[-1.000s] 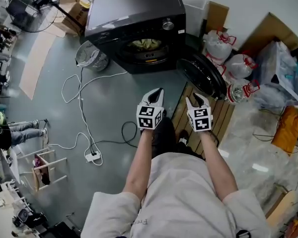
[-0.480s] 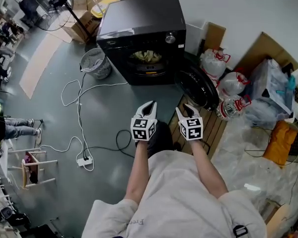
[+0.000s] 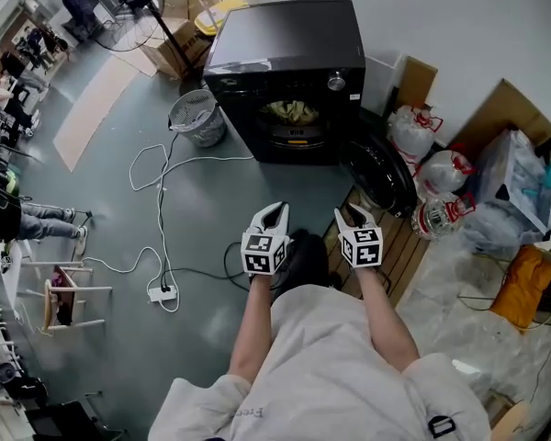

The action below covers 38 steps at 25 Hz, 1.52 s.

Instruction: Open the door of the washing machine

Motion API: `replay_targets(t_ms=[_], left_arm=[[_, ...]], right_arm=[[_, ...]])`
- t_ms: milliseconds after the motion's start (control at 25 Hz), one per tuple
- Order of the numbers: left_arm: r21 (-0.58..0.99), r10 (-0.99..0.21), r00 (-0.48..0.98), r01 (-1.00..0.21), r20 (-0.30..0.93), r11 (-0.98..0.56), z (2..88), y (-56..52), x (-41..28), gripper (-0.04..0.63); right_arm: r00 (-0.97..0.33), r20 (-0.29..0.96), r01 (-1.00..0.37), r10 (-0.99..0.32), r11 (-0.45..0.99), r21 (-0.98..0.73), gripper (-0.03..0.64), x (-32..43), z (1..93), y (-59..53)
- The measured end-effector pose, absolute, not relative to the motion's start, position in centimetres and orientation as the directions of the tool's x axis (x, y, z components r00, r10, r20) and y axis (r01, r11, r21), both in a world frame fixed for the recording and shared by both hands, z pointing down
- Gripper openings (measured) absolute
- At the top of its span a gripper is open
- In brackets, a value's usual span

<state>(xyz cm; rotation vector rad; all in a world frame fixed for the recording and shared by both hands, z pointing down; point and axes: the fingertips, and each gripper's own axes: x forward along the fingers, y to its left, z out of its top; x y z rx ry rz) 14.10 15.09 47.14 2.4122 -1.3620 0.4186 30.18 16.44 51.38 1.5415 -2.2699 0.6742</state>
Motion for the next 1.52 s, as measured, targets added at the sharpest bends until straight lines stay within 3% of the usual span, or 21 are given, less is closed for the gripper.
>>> replay_targets(t_ms=[440,880,1520], left_arm=[[0.143,-0.766,0.492,-0.866,0.414,-0.480,47.7,14.8,14.3,0.058],[0.148,-0.763,0.495,-0.865,0.415,-0.480,48.1,15.2,14.2,0.058],[0.163,-0.755,0.496,-0.865,0.430,-0.475,49.1,15.9,14.8,0.058]], right_arm=[[-0.371,0.475,-0.929,-0.798,0.321,-0.186,0.078,30.2,50.4,15.7],[-0.386,0.461,-0.922,-0.799,0.339,-0.185,0.001,30.1,49.7,16.3],[-0.355,0.463,-0.935,-0.812,0.299,-0.192,0.000,33.0,49.8,18.1]])
